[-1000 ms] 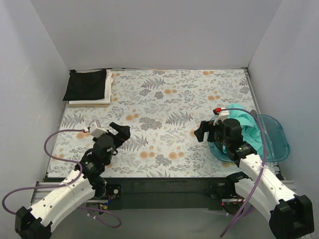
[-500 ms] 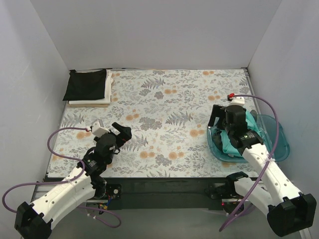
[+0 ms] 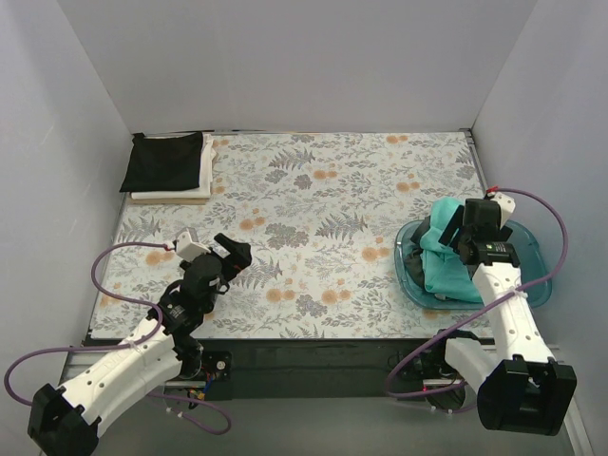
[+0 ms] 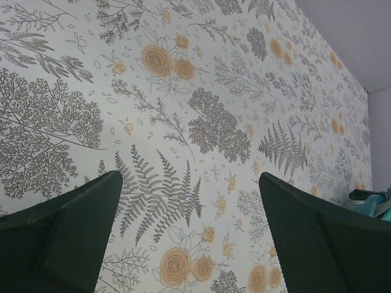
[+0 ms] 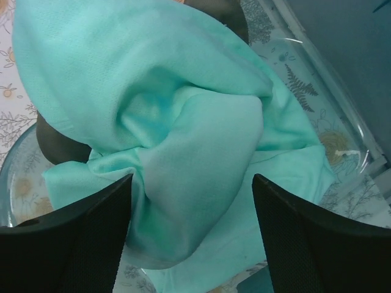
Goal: Fold and stack the t-shirts
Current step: Grab the tshirt from the pile, then move the tshirt to the center of the board
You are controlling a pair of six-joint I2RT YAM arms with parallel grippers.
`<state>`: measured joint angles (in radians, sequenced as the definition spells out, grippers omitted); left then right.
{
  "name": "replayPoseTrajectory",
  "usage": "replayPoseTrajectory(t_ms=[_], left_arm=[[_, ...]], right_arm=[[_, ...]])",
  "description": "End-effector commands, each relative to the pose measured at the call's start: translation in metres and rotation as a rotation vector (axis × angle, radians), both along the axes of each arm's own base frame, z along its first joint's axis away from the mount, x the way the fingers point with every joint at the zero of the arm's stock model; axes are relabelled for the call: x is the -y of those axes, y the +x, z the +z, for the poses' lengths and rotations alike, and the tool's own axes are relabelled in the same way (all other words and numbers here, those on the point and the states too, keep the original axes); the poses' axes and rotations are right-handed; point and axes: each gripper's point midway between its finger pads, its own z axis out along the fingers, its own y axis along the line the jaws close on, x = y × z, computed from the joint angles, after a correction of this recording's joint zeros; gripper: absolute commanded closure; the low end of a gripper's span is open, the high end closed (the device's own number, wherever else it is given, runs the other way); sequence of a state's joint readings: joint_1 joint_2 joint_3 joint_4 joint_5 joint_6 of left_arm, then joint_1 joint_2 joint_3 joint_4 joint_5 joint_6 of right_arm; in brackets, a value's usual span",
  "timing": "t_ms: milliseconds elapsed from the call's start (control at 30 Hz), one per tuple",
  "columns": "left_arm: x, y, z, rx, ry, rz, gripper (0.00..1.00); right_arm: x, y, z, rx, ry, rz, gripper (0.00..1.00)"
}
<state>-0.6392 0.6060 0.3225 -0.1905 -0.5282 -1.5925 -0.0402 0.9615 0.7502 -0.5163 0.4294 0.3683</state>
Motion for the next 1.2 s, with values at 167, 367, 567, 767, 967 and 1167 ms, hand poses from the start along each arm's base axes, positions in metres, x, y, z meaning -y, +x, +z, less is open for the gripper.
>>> replayPoseTrajectory(t_ms=[167, 367, 567, 767, 967, 1167], left_arm=[[0.004, 0.003, 0.006, 0.002, 0.011, -0.012, 0.05], [0.006, 0.003, 0.006, 0.003, 0.01, -0.018, 0.05], [0.005, 0.004, 0.006, 0.005, 0.007, -0.011, 0.05], [0.008, 0.004, 0.003, -0.006, 0.012, -0.025, 0.05], [0.007, 0.003, 0.004, 0.007, 0.002, -0.021, 0.05], [0.005, 0.004, 0.003, 0.004, 0.002, -0.009, 0.02]], right_arm=[[-0.01, 0.011, 0.004, 0.053, 0.055, 0.045, 0.76], [-0.014, 0.022, 0.049, 0.172, 0.044, 0.093, 0.99], [-0.028, 0.028, 0.153, 0.456, 0.007, 0.219, 0.98], [-0.044, 0.023, 0.26, 0.748, -0.012, 0.317, 0.99], [-0.085, 0.04, 0.346, 0.907, 0.019, 0.562, 0.99], [-0.13, 0.077, 0.389, 0.961, 0.122, 0.786, 0.99]])
